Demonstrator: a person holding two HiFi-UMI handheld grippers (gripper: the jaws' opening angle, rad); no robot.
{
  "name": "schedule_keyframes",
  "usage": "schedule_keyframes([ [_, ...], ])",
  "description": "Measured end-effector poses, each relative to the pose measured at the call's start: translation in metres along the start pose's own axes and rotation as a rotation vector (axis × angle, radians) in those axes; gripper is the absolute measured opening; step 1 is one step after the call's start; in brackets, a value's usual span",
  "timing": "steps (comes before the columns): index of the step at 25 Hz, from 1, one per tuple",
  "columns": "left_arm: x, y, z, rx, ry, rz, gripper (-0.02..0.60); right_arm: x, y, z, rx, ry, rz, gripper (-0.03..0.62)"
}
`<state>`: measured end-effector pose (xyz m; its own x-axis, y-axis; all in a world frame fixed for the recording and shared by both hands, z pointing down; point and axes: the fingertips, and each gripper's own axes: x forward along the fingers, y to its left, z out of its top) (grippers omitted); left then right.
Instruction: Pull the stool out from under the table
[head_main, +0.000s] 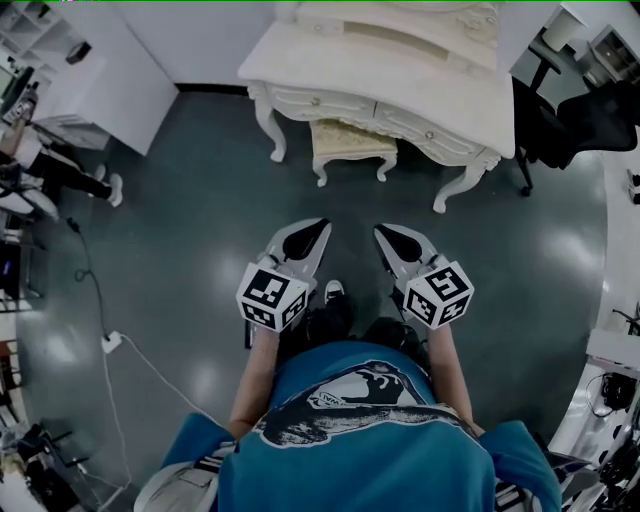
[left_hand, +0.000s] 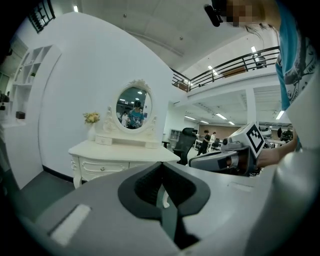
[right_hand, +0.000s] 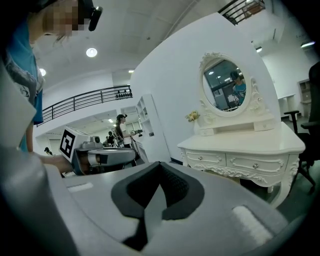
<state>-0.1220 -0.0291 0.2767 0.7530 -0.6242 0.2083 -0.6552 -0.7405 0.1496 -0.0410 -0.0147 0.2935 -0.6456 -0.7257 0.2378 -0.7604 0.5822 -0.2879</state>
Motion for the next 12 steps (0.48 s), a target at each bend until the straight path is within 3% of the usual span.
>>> schedule_keyframes([
  [12, 0.039, 0.011, -0.021, -0.043, 0.075, -0.105, 0.014, 0.003, -0.041, -0.014, 0.084, 0.035, -0.121, 0.003],
])
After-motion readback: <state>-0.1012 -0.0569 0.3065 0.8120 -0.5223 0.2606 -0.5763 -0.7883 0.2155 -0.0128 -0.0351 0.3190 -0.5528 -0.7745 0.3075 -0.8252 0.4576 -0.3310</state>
